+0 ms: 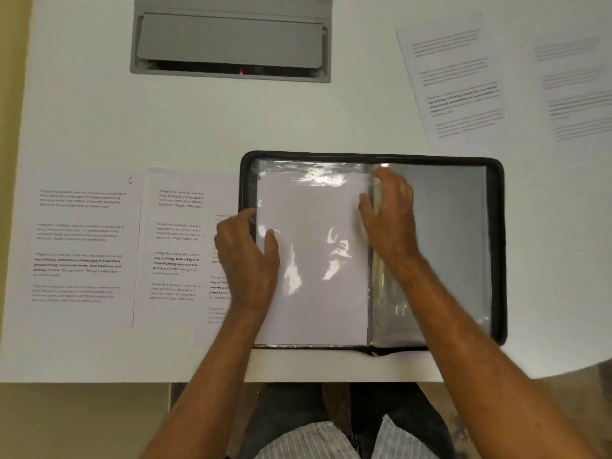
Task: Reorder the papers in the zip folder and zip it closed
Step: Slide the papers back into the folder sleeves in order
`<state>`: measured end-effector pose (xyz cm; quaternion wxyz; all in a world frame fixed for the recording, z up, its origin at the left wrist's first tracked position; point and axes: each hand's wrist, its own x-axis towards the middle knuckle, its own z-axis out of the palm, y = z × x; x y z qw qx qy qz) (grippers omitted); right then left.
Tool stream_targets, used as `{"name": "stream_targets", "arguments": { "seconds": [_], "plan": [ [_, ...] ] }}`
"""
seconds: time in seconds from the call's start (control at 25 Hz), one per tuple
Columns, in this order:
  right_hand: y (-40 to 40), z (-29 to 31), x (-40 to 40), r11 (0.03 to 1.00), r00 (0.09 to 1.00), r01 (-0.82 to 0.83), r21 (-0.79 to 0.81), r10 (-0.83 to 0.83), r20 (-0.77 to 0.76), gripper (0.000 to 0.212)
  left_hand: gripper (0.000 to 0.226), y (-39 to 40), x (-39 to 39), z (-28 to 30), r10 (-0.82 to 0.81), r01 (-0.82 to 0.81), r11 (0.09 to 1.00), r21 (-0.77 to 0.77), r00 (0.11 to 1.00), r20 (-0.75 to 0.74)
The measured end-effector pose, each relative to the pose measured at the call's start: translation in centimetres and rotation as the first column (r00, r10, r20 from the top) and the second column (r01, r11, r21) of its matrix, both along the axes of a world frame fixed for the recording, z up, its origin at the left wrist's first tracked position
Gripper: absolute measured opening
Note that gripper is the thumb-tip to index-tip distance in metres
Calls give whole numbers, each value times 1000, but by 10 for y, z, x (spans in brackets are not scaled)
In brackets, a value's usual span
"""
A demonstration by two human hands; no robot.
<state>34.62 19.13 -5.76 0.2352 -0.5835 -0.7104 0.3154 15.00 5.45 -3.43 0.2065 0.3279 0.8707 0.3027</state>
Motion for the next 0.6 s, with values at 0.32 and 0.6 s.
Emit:
{"name": "stream_targets", "arguments": {
  "seconds": [0.32, 0.6],
  "plan": [
    [-87, 29, 91, 927, 931, 301, -222, -235, 281, 72, 44, 18, 103, 19, -742, 748, 664, -14, 661, 115],
    [-78, 28, 133, 894, 903, 252, -370, -80, 421, 77, 78, 61, 141, -2, -877, 838, 458, -295, 480, -1]
  ]
}}
